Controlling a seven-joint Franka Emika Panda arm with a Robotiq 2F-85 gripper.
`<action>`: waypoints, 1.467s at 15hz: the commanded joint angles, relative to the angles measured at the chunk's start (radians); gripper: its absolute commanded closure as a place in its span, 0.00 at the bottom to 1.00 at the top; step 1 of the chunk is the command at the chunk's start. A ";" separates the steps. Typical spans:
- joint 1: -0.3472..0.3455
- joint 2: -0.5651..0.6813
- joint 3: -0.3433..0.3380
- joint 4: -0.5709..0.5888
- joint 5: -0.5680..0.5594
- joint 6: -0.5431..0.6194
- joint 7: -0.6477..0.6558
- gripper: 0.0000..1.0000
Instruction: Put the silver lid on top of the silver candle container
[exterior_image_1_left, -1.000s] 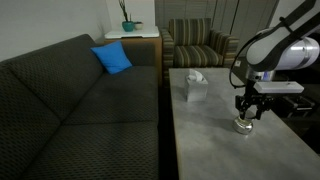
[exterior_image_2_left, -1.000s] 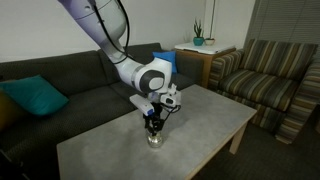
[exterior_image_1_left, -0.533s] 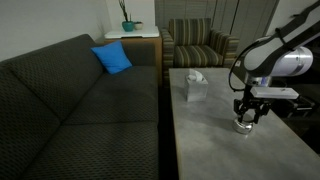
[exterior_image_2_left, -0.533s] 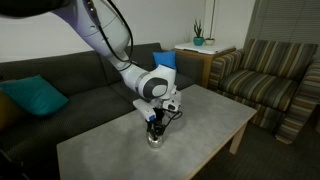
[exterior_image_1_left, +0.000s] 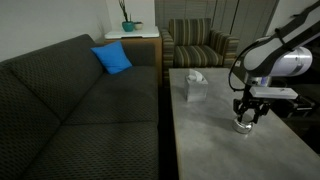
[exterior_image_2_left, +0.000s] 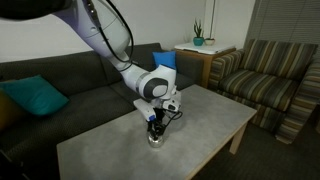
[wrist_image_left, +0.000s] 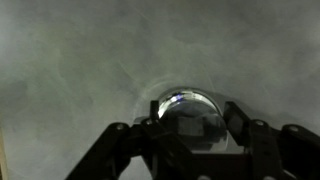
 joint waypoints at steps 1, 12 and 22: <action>0.008 0.000 -0.012 0.003 0.008 -0.016 0.039 0.05; 0.077 -0.181 -0.038 -0.346 -0.002 0.159 0.192 0.00; 0.305 -0.446 -0.200 -0.813 0.010 0.451 0.454 0.00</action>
